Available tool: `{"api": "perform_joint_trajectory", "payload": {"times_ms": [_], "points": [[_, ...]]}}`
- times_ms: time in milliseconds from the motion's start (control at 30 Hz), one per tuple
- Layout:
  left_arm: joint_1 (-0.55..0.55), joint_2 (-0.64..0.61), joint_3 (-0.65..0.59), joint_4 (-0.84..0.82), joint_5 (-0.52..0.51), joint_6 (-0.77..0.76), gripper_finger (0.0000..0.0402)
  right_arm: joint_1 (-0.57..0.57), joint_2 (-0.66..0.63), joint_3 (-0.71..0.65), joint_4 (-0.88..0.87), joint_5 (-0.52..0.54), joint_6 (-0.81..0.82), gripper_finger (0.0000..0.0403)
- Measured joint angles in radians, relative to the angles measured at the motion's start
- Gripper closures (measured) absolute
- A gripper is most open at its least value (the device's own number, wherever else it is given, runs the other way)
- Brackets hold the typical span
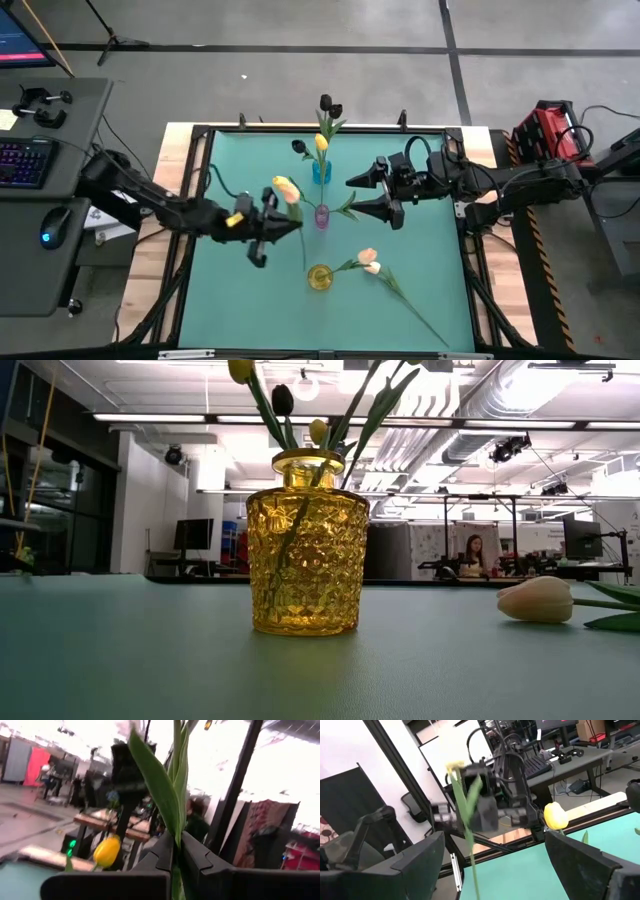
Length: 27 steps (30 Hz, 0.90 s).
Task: Sort flowers into vase by color
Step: Put the top white tulip into the yellow vase
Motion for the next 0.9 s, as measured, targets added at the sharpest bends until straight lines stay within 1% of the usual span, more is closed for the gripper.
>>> {"api": "perform_joint_trajectory", "payload": {"times_ms": [200, 467, 700, 900], "points": [[0.033, 0.089, 0.000, 0.023, -0.004, -0.004, 0.0401, 0.000, 0.000, 0.000, 0.000, -0.001, 0.000, 0.0069], [0.056, 0.180, 0.000, 0.140, 0.068, -0.056, 0.0401, 0.000, 0.000, 0.000, -0.001, -0.001, 0.000, 0.0069], [0.056, 0.251, 0.000, 0.180, 0.067, -0.082, 0.0401, 0.000, 0.000, 0.000, -0.005, -0.001, 0.000, 0.0069], [0.057, 0.285, 0.000, 0.218, 0.048, -0.078, 0.0401, 0.000, 0.000, 0.000, -0.005, -0.001, 0.000, 0.0069]]}}
